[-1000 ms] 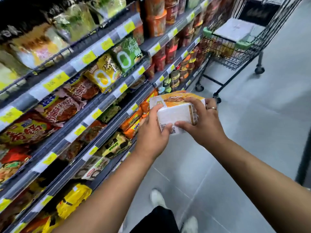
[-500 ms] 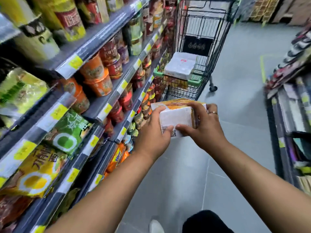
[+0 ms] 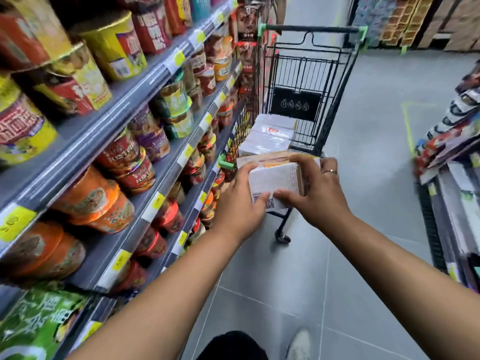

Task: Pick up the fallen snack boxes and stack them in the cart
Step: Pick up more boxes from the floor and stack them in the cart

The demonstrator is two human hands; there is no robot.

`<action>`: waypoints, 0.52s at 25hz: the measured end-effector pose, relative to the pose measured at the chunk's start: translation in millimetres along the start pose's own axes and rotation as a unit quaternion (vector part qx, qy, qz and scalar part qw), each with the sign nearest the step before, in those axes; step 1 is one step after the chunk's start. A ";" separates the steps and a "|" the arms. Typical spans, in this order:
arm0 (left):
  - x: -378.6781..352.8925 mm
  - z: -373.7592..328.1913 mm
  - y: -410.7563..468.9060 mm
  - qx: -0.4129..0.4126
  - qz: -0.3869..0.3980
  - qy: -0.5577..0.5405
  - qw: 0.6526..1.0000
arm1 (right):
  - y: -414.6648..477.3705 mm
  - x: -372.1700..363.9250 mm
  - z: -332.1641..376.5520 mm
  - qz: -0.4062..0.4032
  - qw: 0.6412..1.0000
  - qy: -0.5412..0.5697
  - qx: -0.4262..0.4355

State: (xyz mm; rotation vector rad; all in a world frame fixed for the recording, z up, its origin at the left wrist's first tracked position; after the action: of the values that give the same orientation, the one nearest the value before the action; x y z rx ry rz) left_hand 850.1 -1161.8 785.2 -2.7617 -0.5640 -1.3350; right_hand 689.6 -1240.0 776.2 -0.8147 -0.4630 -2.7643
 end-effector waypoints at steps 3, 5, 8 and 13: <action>-13.7 4.3 55.7 0.008 0.004 -0.001 1.000 | 53.4 -7.0 -15.2 0.002 1.000 -0.001 -0.004; -22.7 12.9 98.2 0.006 0.014 0.008 1.000 | 90.3 -18.1 -27.4 0.000 1.000 -0.007 -0.019; -35.8 26.5 160.1 -0.011 0.037 0.013 0.999 | 141.1 -33.8 -46.6 -0.019 0.999 -0.016 -0.035; -65.6 36.1 254.7 -0.034 0.097 -0.004 0.995 | 211.9 -45.6 -74.1 -0.065 0.994 -0.032 -0.078</action>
State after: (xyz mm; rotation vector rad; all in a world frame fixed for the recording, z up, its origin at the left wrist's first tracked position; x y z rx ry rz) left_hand 924.1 -1413.9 746.6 -2.7890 -0.2451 -1.3247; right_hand 753.8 -1457.1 741.6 -0.9415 -0.3254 -2.9311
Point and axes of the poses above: each hand's wrist, its own y-axis towards the middle knuckle, its own x-axis out of the back of the hand, z = x × y, the point moved 5 cm from there along y, towards the middle knuckle, and after that the axes turned 7 degrees about y, right-handed, at the moved point
